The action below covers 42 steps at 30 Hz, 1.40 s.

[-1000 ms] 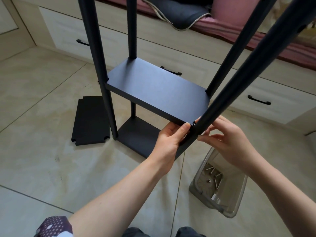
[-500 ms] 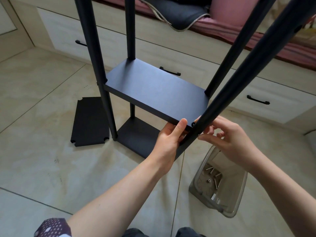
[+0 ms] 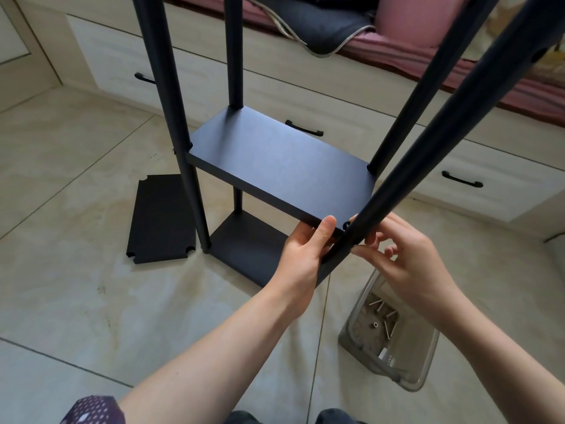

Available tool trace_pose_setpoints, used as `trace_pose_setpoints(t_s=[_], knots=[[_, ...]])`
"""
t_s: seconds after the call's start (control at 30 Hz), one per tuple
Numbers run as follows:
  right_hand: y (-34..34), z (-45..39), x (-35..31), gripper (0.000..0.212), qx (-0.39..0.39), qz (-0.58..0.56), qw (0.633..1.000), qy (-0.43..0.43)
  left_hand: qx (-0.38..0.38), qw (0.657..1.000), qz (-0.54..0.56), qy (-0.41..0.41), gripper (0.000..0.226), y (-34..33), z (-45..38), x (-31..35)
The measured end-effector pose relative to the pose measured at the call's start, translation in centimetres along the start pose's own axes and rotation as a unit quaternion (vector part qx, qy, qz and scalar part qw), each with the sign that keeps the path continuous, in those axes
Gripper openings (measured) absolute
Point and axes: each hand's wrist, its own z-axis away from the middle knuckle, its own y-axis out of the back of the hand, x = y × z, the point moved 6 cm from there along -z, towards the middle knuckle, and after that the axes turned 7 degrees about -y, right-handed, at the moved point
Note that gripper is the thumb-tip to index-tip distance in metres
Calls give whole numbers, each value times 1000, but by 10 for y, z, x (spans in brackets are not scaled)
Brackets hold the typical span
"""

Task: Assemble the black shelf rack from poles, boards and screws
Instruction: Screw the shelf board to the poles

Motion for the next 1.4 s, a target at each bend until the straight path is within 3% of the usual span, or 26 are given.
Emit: trace_pose_setpoints(t_s=[0.33,0.63,0.9,1.17,1.4], knots=[[3,1,-2,26,6,2,1000,-5,-12,999,31,3,36,0,-3,7],[1,0,-7,25,0,7,1000,6,-11,999,32,-7,39,1,-3,7],[2,3,-4,24,19,16,1000,7,-25,994,105,-20,17,1,-5,9],[2,4,-6,26,24,11,1000,8,-16,998,49,-25,33,4,-5,6],[4,9,-3,24,34,18,999,9,-8,997,74,-28,42,5,-7,4]])
